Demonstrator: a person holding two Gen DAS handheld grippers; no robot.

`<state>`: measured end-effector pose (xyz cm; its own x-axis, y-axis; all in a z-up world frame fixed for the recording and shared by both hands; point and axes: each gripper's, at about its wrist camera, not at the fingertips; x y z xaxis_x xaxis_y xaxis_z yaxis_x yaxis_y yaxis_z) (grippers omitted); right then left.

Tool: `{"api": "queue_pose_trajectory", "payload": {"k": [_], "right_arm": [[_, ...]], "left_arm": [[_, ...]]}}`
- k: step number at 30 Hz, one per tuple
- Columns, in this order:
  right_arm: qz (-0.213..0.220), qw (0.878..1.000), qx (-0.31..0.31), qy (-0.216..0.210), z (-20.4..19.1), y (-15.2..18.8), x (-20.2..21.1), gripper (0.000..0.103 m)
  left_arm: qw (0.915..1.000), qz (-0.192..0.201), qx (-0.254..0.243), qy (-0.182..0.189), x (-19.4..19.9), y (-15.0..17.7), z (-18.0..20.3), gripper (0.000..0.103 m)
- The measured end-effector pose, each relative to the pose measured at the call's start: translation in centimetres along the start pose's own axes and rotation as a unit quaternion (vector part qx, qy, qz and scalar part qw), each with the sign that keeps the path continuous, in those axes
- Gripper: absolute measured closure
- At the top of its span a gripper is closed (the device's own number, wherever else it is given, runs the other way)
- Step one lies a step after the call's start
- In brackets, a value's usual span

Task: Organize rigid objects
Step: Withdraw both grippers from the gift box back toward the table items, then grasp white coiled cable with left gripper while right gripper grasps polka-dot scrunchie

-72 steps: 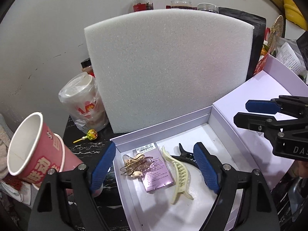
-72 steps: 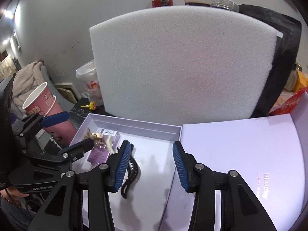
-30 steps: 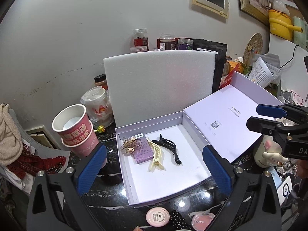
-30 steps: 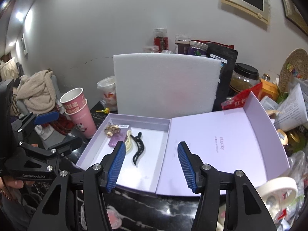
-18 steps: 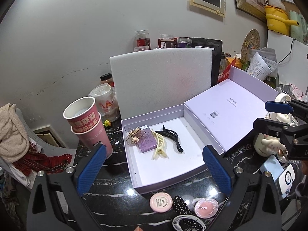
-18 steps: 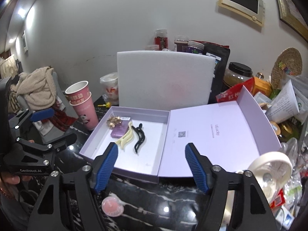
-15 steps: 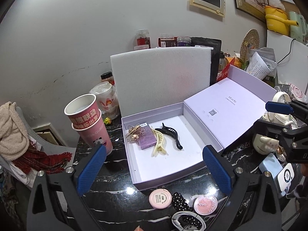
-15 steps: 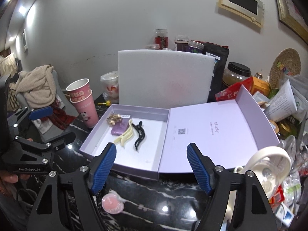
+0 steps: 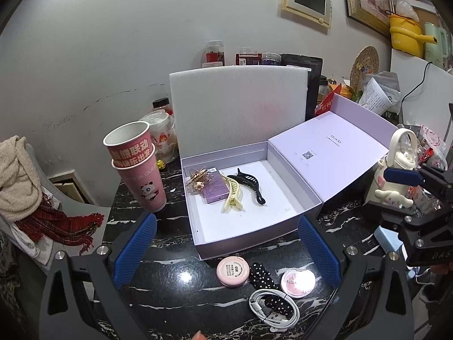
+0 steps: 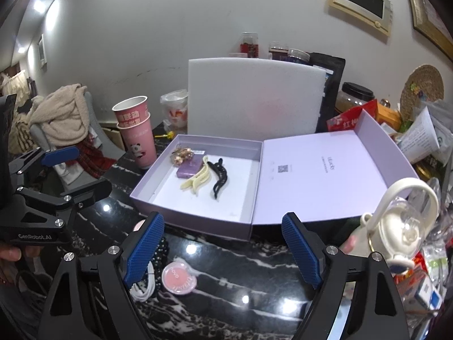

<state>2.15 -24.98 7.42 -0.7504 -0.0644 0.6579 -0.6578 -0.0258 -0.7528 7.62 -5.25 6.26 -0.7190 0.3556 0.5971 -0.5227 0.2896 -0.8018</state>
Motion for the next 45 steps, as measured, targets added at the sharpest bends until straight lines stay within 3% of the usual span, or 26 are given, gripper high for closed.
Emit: {"api": "queue_pose_trajectory", "payload": {"k": [12, 39, 42, 45], "right_arm": [[0.003, 1.000, -0.007, -0.016, -0.8, 1.8, -0.4, 0.012], [-0.051, 0.994, 0.021, -0.092, -5.0, 8.0, -4.8, 0.012], [-0.062, 0.993, 0.021, -0.099, -5.4, 8.5, -5.6, 0.017], [-0.075, 0.992, 0.016, -0.105, -5.5, 8.7, -6.4, 0.030]], "left_arm": [[0.9990, -0.026, 0.036, 0.001, -0.5, 2.3, -1.3, 0.001], [0.9941, -0.087, 0.064, 0.008, -2.4, 9.4, -2.6, 0.001], [0.9932, -0.092, 0.071, 0.012, -2.6, 10.1, -3.1, 0.001], [0.9922, -0.097, 0.077, 0.019, -2.7, 10.7, -3.1, 0.001]]}}
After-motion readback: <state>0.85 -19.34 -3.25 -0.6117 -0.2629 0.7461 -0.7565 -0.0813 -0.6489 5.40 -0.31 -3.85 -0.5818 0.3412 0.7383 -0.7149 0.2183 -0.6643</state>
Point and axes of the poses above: each gripper's, at about its wrist camera, not at the fingertips, and x roughly against the way its jaws point, z to its right, y to its underside, and after that the axes turned 2 degrees about y, right-handed
